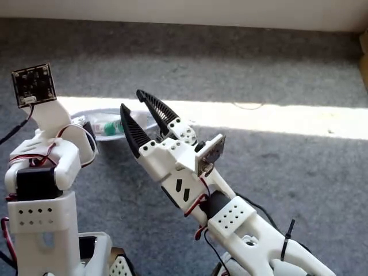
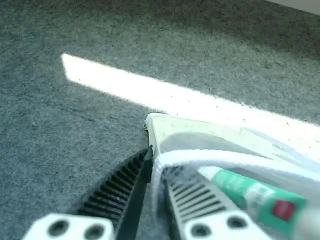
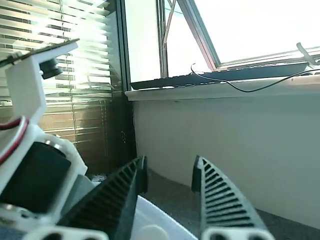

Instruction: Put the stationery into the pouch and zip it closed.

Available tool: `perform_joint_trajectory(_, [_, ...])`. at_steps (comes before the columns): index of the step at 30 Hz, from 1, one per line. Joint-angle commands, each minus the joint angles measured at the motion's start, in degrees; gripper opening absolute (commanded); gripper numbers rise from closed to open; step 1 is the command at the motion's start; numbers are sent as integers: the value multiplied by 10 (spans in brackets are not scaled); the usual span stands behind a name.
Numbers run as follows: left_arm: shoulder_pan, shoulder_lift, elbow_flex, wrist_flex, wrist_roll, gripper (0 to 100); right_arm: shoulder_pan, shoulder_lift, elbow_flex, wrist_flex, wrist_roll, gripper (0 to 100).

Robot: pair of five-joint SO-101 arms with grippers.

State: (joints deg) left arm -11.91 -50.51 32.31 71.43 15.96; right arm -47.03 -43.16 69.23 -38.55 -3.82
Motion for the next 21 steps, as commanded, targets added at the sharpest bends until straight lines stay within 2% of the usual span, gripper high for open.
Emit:
perform_joint_trajectory(1, [-9,1,2,-8,-6,7,-6,-4,-4,2,-4,139])
perform_joint_trajectory(5, [-9,1,2,-8,-6,7,-3,-29,-4,7,-3,139])
perform_joint_trajectory(7, [-18,1,2,-8,-6,7,1,-69,-5,44,-3,139])
perform_joint_trajectory(15, [-25,1,2,-12,-6,7,65,-278,-49,418,-5,139])
perform_joint_trajectory(21, [-25,1,3,-12,-6,7,76,-313,-94,658,-5,140])
